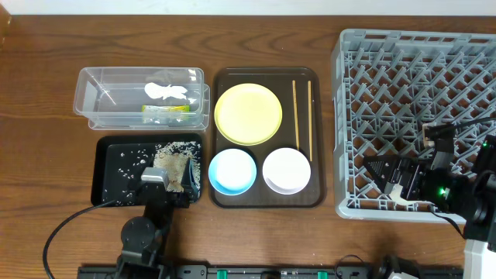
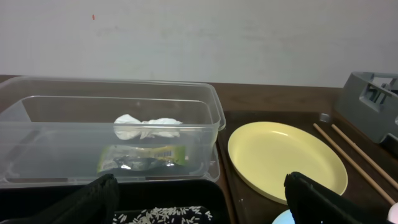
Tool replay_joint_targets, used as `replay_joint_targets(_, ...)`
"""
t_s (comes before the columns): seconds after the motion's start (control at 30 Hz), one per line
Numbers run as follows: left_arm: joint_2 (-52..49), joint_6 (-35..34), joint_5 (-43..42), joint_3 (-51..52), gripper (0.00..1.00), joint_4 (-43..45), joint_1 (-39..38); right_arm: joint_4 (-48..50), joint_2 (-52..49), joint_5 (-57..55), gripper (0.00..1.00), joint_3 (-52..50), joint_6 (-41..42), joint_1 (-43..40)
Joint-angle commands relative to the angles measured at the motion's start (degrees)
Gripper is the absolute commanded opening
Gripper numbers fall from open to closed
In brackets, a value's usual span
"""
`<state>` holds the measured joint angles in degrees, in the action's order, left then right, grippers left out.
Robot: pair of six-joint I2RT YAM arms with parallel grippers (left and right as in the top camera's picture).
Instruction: Sort waste into correct bins and load items into the dishwasher rack
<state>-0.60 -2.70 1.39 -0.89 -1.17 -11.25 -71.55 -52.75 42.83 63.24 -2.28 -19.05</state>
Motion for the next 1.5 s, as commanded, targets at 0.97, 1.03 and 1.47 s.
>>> replay_joint_targets(0.97, -0.11, 0.74, 0.55, 0.66, 0.88, -2.89, 0.35, 21.99, -6.19, -28.83, 0.82, 0.46, 19.37, 50.95)
replay_joint_targets(1.03, -0.11, 0.74, 0.55, 0.66, 0.88, -2.89, 0.35, 26.23, -9.18, -32.39, 0.80, 0.46, 23.17, 53.11)
replay_joint_targets(1.47, -0.11, 0.74, 0.55, 0.66, 0.88, -2.89, 0.35, 28.68, -36.44, -43.08, 0.65, 9.68, 27.93, 49.77)
